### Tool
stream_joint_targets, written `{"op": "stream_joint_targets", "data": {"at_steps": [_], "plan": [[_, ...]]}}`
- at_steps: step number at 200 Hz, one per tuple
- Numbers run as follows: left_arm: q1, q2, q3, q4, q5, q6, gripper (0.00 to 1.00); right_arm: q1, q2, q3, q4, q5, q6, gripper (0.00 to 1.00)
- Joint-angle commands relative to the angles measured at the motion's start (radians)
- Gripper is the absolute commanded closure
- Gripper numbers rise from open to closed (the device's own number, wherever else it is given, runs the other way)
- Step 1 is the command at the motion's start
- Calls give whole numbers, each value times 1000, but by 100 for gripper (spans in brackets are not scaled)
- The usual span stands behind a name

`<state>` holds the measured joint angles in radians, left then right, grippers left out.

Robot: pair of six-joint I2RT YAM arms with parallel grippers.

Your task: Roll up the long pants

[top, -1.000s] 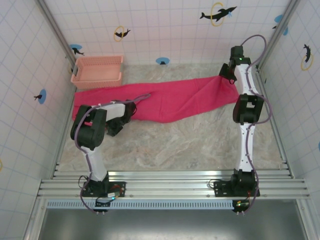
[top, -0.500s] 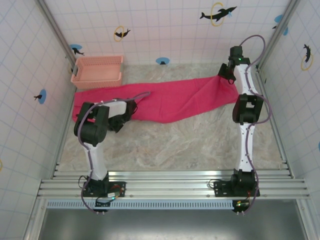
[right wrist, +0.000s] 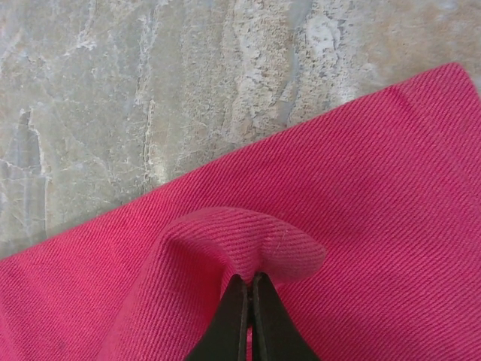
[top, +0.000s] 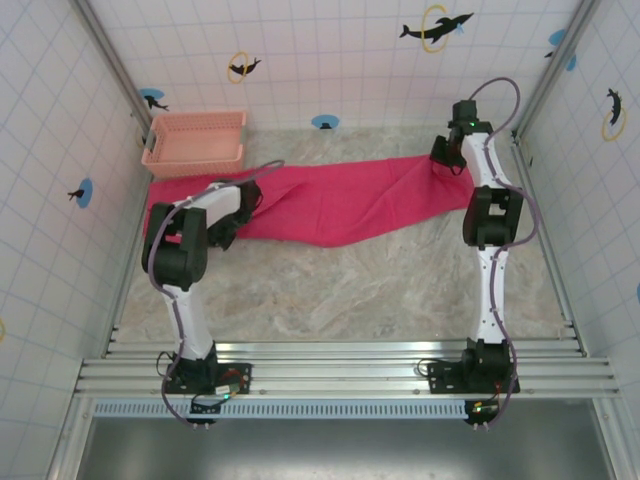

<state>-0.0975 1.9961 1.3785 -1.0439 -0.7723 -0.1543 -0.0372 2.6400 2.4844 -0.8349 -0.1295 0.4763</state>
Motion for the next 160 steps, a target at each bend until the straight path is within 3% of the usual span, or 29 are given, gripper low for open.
{"op": "stream_joint_targets", "data": {"at_steps": [1,50,107,160], "plan": [[60,-126,112,-35,-21,54,100,7,-92,-26,5,-10,-14,100],[150,-113,316,-26,-12,147,100,7,-119,-73,19,0,-18,100],[240,163,691,-27,32,170,100,3,-97,-63,64,26,-30,100],[290,368,936,-11,71,153,100,5,-67,9,59,132,31,100]]}}
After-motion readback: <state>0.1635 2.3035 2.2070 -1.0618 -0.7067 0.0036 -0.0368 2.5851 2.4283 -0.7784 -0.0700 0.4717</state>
